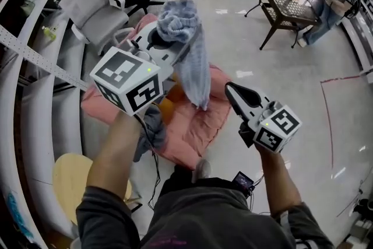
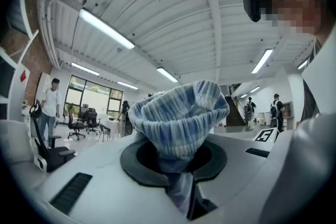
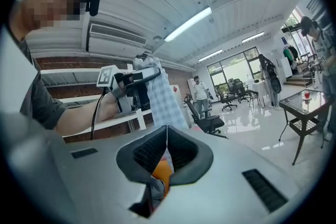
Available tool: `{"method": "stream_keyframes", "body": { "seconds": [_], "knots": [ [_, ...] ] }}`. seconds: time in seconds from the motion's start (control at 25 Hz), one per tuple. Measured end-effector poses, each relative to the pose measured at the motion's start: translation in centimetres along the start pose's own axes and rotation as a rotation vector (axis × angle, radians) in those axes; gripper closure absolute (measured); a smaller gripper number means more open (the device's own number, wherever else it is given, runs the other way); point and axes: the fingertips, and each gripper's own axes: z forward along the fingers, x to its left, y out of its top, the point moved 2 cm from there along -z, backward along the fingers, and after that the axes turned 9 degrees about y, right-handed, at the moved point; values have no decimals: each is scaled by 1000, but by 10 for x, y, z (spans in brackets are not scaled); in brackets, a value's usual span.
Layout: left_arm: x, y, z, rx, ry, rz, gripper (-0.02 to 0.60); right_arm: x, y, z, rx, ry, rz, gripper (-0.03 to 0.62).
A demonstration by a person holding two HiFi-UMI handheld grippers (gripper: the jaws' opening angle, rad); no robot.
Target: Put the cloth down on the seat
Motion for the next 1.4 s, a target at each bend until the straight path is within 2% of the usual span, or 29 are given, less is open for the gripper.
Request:
{"method": "stream_keyframes", "body": {
  "seconds": [0.16,0.36,0.56,0.68,0.84,0.96,1.16,1.32,1.4],
  "knots": [
    [26,-72,10,76,17,-97,509,-16,-29,3,56,-45,59,579],
    [64,-158,11,175,73,-161,509,-41,-64,10,111,-76,111,579],
    [94,-220,-5,260,115,-165,509,-55,-94,30,152,-92,137,579],
    [103,-250,-15,298,123,-137,510,-60,-118,49,160,-100,139,579],
    [82,-297,-13,355,80,-91,509,-64,-156,64,177,-113,164,579],
    [63,-335,-8,389,28,-98,509,-63,-182,71,186,-128,185,579],
    [24,-412,2,472,-44,-206,509,-69,-222,67,200,-183,210,579],
    [-40,-467,30,519,-77,-354,509,-89,-262,24,239,-219,218,579],
    [-77,-487,41,545,-113,-390,509,-98,-280,-3,262,-256,239,579]
  ]
}}
